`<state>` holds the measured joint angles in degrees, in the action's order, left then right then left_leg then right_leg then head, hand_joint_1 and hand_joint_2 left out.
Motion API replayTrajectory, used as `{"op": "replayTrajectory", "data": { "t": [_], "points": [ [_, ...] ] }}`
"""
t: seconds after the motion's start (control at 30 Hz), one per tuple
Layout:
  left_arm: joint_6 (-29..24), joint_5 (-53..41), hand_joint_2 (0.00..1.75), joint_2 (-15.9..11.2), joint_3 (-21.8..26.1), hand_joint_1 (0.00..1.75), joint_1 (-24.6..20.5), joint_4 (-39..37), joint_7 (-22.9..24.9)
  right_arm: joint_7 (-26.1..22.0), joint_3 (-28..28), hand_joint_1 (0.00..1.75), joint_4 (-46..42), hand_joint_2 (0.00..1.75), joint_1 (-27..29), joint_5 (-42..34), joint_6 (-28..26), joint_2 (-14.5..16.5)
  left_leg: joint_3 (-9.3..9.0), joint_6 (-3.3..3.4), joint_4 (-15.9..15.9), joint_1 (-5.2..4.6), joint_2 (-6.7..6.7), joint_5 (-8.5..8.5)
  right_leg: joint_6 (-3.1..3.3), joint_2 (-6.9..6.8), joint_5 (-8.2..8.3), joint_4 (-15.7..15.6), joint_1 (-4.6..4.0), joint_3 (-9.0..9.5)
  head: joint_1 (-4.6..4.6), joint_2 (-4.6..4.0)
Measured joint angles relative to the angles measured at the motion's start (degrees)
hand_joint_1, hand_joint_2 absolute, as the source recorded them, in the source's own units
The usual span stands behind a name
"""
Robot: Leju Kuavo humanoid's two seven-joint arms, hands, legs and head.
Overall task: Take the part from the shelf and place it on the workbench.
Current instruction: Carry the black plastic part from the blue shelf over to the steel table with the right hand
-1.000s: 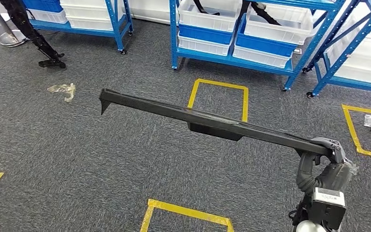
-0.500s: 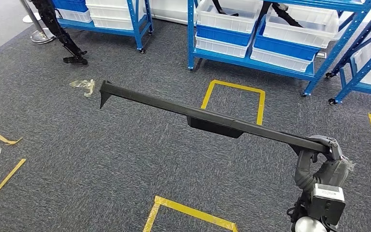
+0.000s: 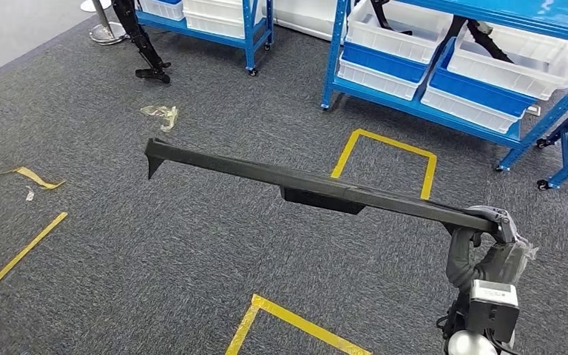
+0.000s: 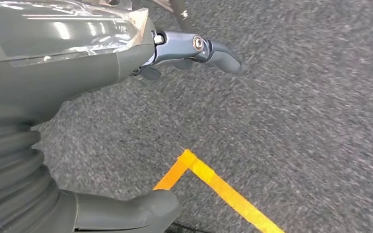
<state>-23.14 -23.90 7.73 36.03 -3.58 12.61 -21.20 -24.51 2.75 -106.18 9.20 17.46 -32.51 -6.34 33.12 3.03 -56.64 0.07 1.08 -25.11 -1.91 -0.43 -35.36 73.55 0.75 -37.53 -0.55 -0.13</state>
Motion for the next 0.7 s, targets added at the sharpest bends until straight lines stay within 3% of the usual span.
{"op": "replayTrajectory", "data": {
  "t": [0.03,0.07,0.13,0.17,0.23,0.33,0.4,0.47,0.5,0.53,0.57,0.6,0.63,0.7],
  "points": [
    [-0.04,0.07,1.75,0.01,0.01,0.0,0.11,0.0,-0.02,0.0,0.03,1.75,0.13,1.75,0.01,-0.12,0.16,-0.03,0.04,-0.02,-0.02,-0.01,0.53,0.07,-0.35,0.09,0.19,0.48,0.01,-0.26,0.01,0.0],
    [-0.08,0.12,1.75,0.01,0.01,0.0,0.21,-0.01,-0.04,-0.03,0.06,1.75,0.22,1.75,0.0,-0.27,0.36,-0.07,0.04,-0.08,-0.04,0.0,1.08,0.14,-0.82,0.19,1.3,-1.49,0.06,0.66,0.01,0.0],
    [-0.16,0.19,1.75,0.0,0.02,0.0,0.3,-0.01,-0.16,-0.19,0.15,1.75,0.34,1.75,-0.04,-0.67,0.58,-0.24,0.04,-0.36,-0.17,-0.02,2.15,0.28,-1.58,1.22,4.54,-9.82,0.27,4.67,0.02,0.0],
    [-0.19,0.21,1.75,-0.01,0.02,0.0,0.32,-0.01,-0.24,-0.28,0.22,1.75,0.37,1.75,-0.05,-0.86,0.63,-0.34,0.11,-0.6,-0.3,-0.13,2.65,0.3,-1.55,1.73,5.78,-13.39,0.31,6.34,0.02,0.0],
    [-0.22,0.23,1.75,-0.03,0.02,0.0,0.45,0.0,-0.45,-0.4,0.34,1.75,0.41,1.75,0.02,-1.09,0.57,-0.5,0.37,-1.18,-0.46,-0.32,3.33,0.38,-0.88,2.26,6.71,-16.38,0.12,7.64,-0.01,0.0],
    [-0.25,0.23,1.75,-0.18,0.02,0.0,0.77,-0.01,-0.71,-0.47,0.49,1.75,0.34,1.75,0.27,-1.09,0.36,-0.55,0.9,-2.07,-0.95,-0.13,3.48,0.18,0.4,1.22,7.24,-16.47,0.35,7.86,-0.02,0.0],
    [-0.23,0.22,1.75,-0.3,0.01,0.0,0.8,-0.01,-0.79,-0.51,0.59,1.75,0.17,1.75,0.65,-1.05,0.18,-0.54,2.8,-2.67,-4.93,0.04,1.81,-2.53,1.15,0.36,7.55,-16.67,0.78,7.87,-0.3,0.01],
    [-0.19,0.21,1.75,-0.3,0.0,0.0,0.77,-0.01,-0.83,-0.53,0.6,1.75,-0.03,1.75,1.27,-1.04,-0.01,-0.53,6.44,-3.23,-12.62,0.25,-0.01,-6.68,1.43,-0.6,7.56,-16.65,0.6,7.7,-0.58,0.01],
    [-0.17,0.21,1.75,-0.3,-0.01,0.0,0.8,-0.01,-0.83,-0.53,0.6,1.75,-0.1,1.75,1.49,-1.04,-0.1,-0.52,7.99,-3.44,-15.94,0.38,-0.41,-8.0,1.44,-1.07,7.55,-16.64,0.54,7.63,-0.58,0.0],
    [-0.16,0.21,1.75,-0.3,0.0,0.0,0.85,-0.02,-0.83,-0.53,0.6,1.75,-0.12,1.75,1.58,-1.04,-0.19,-0.52,8.71,-3.59,-17.58,0.5,-0.61,-8.29,1.43,-1.53,7.54,-16.63,0.52,7.58,-0.59,0.0],
    [-0.16,0.2,1.75,-0.32,0.01,0.0,0.89,-0.02,-0.83,-0.52,0.61,1.75,-0.13,1.75,1.61,-1.04,-0.24,-0.51,8.27,-3.68,-16.95,0.64,-0.79,-7.48,1.41,-1.97,7.53,-16.62,0.55,7.59,-0.59,0.0],
    [-0.16,0.2,1.75,-0.37,0.01,0.0,0.91,-0.01,-0.83,-0.52,0.63,1.75,-0.14,1.75,1.61,-1.04,-0.28,-0.5,6.8,-3.74,-14.34,0.8,-1.07,-5.91,1.35,-2.37,7.49,-16.61,0.6,7.65,-0.59,0.0],
    [-0.16,0.18,1.75,-0.42,0.02,0.0,0.9,-0.01,-0.83,-0.48,0.64,1.75,-0.16,1.75,1.61,-1.04,-0.31,-0.49,4.53,-3.78,-10.35,0.93,-1.7,-3.97,1.22,-2.75,7.41,-16.57,0.64,7.76,-0.59,0.0],
    [-0.16,0.12,1.75,-0.37,0.01,0.0,0.79,0.0,-0.84,-0.34,0.67,1.75,-0.38,1.75,1.6,-1.02,-0.37,-0.46,0.75,-3.55,-3.45,0.85,-3.23,-1.67,0.68,-3.38,7.12,-16.43,0.27,7.9,-0.52,0.0]
  ]
}}
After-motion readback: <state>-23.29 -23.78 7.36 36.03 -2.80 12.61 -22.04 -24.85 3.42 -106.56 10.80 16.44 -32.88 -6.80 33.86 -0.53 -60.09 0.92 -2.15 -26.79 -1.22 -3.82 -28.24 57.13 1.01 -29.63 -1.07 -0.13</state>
